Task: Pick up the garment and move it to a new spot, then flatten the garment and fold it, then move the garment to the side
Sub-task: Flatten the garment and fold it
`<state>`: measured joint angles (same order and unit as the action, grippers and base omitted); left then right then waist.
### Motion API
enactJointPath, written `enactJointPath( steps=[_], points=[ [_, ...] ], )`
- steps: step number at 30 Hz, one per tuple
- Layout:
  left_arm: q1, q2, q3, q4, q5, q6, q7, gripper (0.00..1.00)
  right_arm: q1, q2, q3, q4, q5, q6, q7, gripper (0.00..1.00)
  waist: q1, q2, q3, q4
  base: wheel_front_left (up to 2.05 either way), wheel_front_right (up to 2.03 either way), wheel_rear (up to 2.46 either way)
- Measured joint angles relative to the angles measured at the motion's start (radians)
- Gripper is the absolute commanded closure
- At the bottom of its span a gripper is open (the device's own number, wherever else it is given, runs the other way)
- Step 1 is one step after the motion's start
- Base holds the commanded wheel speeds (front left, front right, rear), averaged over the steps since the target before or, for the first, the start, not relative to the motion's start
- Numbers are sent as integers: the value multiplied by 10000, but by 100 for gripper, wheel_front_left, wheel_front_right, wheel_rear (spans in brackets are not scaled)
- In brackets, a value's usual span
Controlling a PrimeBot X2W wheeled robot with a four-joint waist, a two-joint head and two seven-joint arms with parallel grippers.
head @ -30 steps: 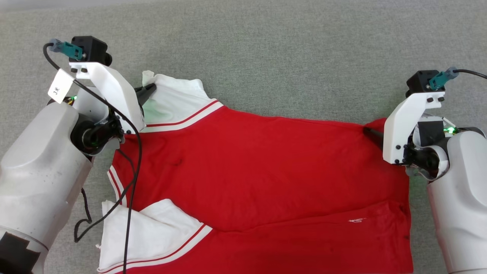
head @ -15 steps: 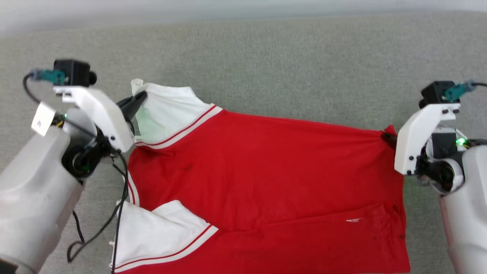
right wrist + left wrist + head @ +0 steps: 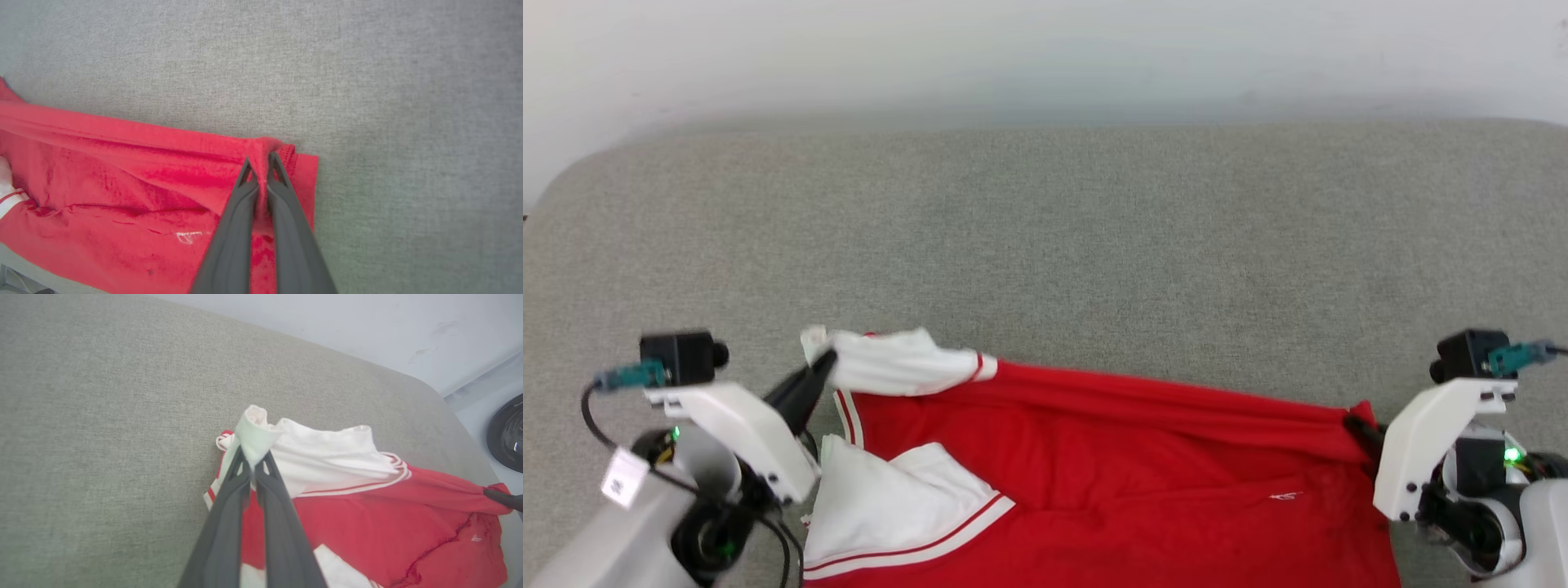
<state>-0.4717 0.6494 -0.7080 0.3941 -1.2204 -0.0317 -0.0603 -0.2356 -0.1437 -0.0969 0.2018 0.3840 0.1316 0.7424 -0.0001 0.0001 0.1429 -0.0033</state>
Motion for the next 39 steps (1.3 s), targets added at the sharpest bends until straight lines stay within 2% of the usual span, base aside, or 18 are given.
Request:
enactJointPath(
  steps=[8,15,16,17,18,19,20,21,22,23,28,31,34,39],
  points=[
    [2026,221,-111,-1290,-347,775,-433,100,1234,351,-491,-38,-84,0,-1003,100,-1,0,-322,138,0,0,0],
    [3225,159,-376,-1524,-646,1126,-464,100,1908,621,-685,439,-71,0,-1894,100,-1,0,-524,45,0,0,0],
    [3287,104,-460,-1521,-627,1174,-435,100,1957,644,-686,556,-40,0,-1994,98,-1,0,-541,33,0,0,0],
    [3334,36,-541,-1503,-614,1181,-420,100,1987,681,-669,660,-29,0,-2142,85,-1,0,-547,28,0,0,0],
    [3349,-48,-569,-1461,-621,1122,-414,100,1992,704,-673,755,56,0,-2274,62,-1,0,-541,32,0,0,0],
    [3348,-121,-635,-1396,-648,1041,-355,100,1992,709,-637,867,119,0,-2406,0,-1,0,-533,33,0,0,0],
    [3347,-196,-696,-1331,-648,953,-307,90,1991,721,-583,957,130,0,-2546,0,-1,0,-526,27,0,0,0],
    [3327,-276,-686,-1260,-608,936,-397,64,1990,738,-539,1003,142,4,-2736,0,0,-1,-520,21,0,0,0],
    [3285,-339,-681,-1189,-548,928,-516,13,1986,779,-491,1026,196,4,-2945,0,-1,0,-514,16,0,0,0],
    [3234,-364,-708,-1124,-470,861,-556,0,1979,794,-460,1026,215,2,-3170,0,-1,0,-511,13,0,0,0],
    [2954,-522,-569,-1106,278,780,-1559,0,2082,765,-395,723,245,-6,-4088,0,0,0,-569,54,0,0,0],
    [2847,-545,-282,-1220,926,855,-1902,0,2293,748,-431,295,360,-6,-4232,0,0,0,-647,85,0,0,0],
    [2836,-702,330,-1551,1701,972,-1985,0,2569,631,-669,-184,393,-6,-3818,0,0,0,-724,134,0,0,0],
    [3191,-1304,2311,-2502,3528,1028,-1998,0,2782,441,-1266,-911,364,-6,-2219,0,0,0,-758,248,0,0,0]
  ],
)
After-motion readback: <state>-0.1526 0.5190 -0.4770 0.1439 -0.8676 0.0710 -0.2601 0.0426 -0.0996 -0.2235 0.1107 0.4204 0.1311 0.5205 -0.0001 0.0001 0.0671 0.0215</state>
